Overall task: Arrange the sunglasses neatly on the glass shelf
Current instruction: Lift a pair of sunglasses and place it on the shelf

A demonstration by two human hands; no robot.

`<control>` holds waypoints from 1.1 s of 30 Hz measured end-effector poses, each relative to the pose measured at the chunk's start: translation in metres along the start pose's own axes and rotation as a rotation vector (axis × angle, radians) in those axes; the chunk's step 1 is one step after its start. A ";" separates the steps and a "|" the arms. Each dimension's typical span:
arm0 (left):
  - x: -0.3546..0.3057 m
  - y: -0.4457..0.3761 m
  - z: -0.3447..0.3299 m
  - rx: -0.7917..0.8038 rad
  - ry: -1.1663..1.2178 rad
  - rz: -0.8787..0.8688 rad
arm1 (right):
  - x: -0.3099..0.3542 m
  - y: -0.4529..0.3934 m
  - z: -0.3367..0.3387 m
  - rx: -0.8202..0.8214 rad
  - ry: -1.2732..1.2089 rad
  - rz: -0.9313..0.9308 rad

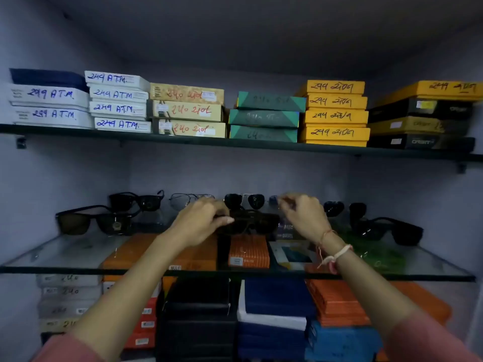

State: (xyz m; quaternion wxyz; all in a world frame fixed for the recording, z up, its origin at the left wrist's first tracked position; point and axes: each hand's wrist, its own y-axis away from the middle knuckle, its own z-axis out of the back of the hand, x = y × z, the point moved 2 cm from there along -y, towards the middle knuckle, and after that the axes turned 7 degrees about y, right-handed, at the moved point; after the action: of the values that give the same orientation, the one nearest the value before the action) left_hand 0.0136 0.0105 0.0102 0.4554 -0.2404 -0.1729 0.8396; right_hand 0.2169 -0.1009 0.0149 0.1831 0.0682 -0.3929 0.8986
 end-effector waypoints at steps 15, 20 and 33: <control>-0.016 -0.030 0.015 -0.180 0.327 -0.001 | -0.023 -0.027 0.017 0.221 -0.656 -0.337; -0.035 -0.044 0.016 -0.242 0.267 0.058 | -0.026 -0.020 0.039 0.004 -0.308 -0.241; -0.082 -0.082 -0.027 -0.224 0.051 0.180 | -0.073 -0.010 0.057 -0.002 0.088 -0.411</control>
State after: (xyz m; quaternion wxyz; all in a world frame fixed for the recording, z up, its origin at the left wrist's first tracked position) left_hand 0.1234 -0.0143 0.0502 0.3529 -0.3256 -0.2314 0.8461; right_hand 0.2871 -0.1570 0.0411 0.3797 0.1074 -0.3635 0.8439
